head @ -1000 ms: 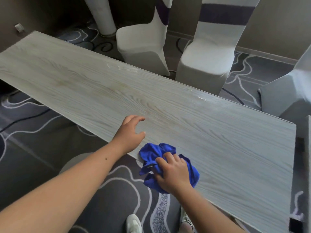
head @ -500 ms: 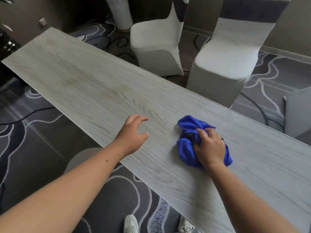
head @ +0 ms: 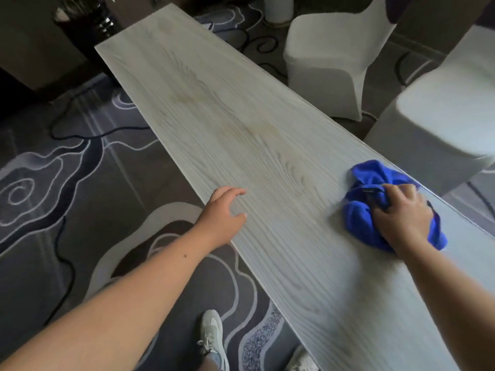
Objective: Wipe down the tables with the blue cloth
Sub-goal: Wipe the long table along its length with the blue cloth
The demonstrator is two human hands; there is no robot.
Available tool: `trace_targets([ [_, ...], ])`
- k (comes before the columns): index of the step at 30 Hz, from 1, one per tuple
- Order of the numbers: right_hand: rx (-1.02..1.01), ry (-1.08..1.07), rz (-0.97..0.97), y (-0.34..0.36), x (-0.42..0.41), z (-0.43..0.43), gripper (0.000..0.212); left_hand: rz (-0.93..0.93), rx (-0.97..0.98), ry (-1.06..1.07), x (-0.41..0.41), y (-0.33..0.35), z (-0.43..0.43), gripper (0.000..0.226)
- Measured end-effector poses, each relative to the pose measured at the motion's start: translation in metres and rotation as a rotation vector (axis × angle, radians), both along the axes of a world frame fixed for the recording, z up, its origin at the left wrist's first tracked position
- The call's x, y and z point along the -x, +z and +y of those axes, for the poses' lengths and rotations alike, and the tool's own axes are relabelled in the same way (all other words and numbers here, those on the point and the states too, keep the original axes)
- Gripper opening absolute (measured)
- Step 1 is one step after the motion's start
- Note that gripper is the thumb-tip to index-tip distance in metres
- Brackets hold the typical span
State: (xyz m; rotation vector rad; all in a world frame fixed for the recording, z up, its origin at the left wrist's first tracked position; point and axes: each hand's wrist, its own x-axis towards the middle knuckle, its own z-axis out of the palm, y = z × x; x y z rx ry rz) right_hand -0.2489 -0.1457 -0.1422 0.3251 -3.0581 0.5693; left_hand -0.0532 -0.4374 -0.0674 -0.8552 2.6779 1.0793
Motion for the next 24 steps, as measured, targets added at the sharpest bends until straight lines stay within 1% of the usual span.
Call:
trace_targets([
  [3, 0.037, 0.227, -0.015, -0.001, -0.064, -0.068, 0.035, -0.016, -0.033, -0.036, -0.015, 0.0, -0.019, 0.049],
  [5, 0.035, 0.317, 0.005, -0.002, -0.106, -0.108, 0.031, -0.013, -0.039, -0.083, -0.022, 0.004, -0.038, 0.051],
  [9, 0.053, 0.352, -0.007, -0.002, -0.167, -0.16, 0.025, -0.014, -0.061, -0.181, -0.038, 0.012, -0.081, 0.055],
  [13, 0.046, 0.353, -0.014, 0.0, -0.201, -0.184, 0.025, -0.021, -0.096, -0.171, -0.053, 0.012, -0.111, 0.052],
  [17, 0.029, 0.339, 0.051, 0.0, -0.201, -0.184, 0.029, -0.01, -0.118, -0.167, -0.047, 0.008, -0.114, 0.054],
  [19, 0.022, 0.276, 0.067, -0.003, -0.188, -0.185, 0.028, 0.023, -0.112, -0.173, -0.03, 0.006, -0.114, 0.056],
  [21, 0.005, 0.171, 0.055, -0.003, -0.166, -0.186, 0.028, 0.057, -0.092, -0.17, -0.008, 0.003, -0.112, 0.059],
  [24, 0.003, 0.082, 0.033, -0.006, -0.11, -0.176, 0.031, 0.033, -0.097, -0.152, 0.029, -0.004, -0.105, 0.064],
])
